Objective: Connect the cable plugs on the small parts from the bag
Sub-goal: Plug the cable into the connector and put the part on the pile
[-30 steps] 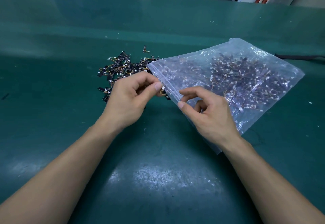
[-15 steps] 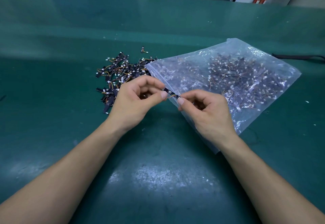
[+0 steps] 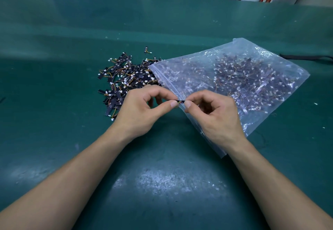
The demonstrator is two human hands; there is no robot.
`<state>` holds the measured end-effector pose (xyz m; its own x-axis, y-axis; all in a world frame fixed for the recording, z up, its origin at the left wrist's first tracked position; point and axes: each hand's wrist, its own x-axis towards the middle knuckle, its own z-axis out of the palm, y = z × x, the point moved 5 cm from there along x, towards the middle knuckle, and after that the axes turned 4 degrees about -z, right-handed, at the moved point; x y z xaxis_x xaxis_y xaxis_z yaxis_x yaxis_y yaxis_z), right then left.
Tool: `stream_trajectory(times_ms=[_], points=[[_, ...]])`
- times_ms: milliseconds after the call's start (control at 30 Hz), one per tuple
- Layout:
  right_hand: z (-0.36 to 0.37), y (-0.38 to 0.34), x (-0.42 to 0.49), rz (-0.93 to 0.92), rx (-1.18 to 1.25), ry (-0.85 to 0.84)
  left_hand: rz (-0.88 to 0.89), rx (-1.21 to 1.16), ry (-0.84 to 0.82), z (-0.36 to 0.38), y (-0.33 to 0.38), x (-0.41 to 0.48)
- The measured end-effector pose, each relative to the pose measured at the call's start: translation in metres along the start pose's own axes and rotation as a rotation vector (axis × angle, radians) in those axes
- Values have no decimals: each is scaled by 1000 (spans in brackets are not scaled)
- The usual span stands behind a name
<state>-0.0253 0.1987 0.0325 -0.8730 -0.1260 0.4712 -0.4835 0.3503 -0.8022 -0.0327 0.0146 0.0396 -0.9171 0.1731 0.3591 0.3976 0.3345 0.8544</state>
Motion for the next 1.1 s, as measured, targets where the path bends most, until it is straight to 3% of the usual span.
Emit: stream_trajectory(times_ms=[233, 1100], points=[[-2, -6, 0, -138, -81, 42, 258, 243, 79, -4, 12, -2], [4, -9, -2, 22, 108, -2, 119, 78, 22, -3, 6, -1]])
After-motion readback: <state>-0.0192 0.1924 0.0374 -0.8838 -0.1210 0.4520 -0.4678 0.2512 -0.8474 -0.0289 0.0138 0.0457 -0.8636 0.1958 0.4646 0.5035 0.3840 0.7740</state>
